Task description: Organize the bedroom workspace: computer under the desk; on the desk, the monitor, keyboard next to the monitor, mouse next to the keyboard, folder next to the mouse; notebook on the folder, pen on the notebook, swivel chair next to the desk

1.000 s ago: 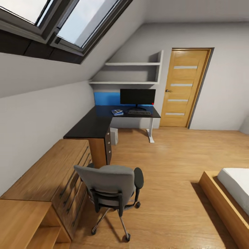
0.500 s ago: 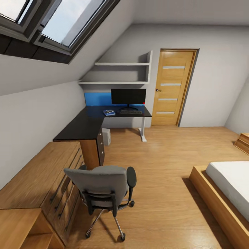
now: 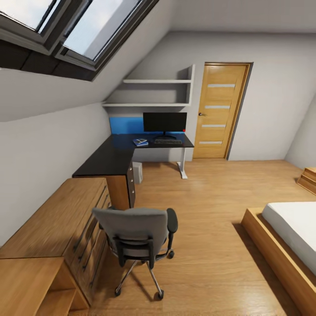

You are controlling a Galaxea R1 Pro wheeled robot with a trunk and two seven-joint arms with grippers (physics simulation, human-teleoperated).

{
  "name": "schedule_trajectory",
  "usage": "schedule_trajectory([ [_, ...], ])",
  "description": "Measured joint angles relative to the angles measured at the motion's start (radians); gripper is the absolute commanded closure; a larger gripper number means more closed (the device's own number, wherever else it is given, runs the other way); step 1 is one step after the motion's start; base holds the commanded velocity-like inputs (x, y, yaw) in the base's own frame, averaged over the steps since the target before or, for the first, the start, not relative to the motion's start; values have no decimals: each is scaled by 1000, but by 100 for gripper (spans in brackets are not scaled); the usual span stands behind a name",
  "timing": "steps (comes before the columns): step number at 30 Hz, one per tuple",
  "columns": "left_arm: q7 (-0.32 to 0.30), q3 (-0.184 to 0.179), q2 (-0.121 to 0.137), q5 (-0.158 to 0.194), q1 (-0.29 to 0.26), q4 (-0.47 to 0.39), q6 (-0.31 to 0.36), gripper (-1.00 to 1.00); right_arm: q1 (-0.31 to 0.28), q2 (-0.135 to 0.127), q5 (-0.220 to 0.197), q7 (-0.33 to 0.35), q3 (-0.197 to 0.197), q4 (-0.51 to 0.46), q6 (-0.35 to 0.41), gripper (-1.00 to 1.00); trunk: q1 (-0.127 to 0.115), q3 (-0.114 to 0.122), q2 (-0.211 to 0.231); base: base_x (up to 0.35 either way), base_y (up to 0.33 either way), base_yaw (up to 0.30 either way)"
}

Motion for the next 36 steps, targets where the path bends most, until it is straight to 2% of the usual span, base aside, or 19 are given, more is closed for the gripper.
schedule_trajectory([
  [8,0,0,0,0,0,0,0,-100,0,0,0,0,0,0,0,-100,0,0,0,-154,138,0],
  [36,1,0,0,0,0,0,0,-100,0,0,0,2,-1,1,1,-100,0,0,0,-3,59,0],
])
